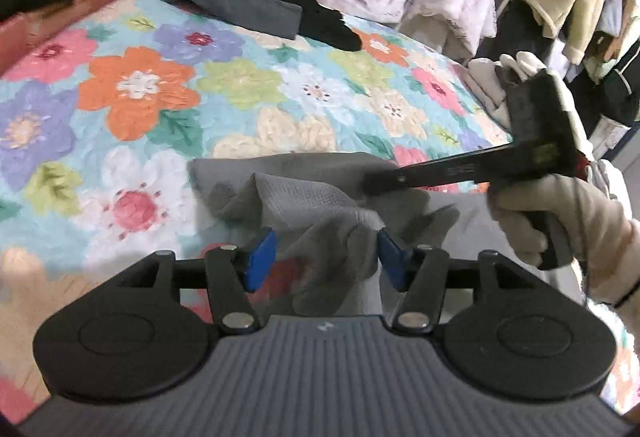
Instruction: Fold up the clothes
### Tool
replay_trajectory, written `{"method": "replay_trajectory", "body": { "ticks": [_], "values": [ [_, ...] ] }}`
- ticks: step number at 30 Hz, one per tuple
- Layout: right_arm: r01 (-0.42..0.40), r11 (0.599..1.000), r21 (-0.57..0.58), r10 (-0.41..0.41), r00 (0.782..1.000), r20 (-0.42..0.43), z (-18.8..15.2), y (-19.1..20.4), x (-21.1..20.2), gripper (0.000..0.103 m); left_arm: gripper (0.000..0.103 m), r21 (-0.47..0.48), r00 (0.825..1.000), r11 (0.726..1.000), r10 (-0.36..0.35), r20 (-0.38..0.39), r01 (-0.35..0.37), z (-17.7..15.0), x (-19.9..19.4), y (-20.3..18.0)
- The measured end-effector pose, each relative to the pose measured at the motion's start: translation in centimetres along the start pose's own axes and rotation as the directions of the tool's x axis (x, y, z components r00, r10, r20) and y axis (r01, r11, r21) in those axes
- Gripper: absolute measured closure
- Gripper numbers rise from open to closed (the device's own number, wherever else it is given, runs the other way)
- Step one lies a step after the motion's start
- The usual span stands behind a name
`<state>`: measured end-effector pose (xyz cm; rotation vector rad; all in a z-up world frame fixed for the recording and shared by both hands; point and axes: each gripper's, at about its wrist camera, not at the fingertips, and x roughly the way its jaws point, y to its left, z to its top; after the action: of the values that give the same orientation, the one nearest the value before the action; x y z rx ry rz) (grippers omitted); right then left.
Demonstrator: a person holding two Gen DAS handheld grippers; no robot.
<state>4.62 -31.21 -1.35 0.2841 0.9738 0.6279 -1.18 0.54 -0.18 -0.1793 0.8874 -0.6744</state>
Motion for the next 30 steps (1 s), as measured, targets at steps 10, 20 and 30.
{"method": "replay_trajectory", "body": {
  "ticks": [10,20,30],
  "values": [
    [0.007,1.0,-0.025,-0.005,0.995,0.095,3.4,-0.3,-3.2,0.095,0.097,0.015,0.998,1.0,0.025,-0.061,-0.024,3.3,8.6,-0.4],
    [0.167,0.985,-0.045,-0.145,0.939,0.313,10.9,-1.6,-5.9,0.094,0.091,0.382,0.944,0.867,0.254,0.211,-0.319,12.8,11.2,-4.9],
    [0.215,0.948,0.235,-0.264,0.943,0.203,4.9,-11.5,-9.7,0.076,0.074,0.494,0.883,0.756,0.466,0.057,-0.43,9.4,21.2,-3.5]
  ]
}}
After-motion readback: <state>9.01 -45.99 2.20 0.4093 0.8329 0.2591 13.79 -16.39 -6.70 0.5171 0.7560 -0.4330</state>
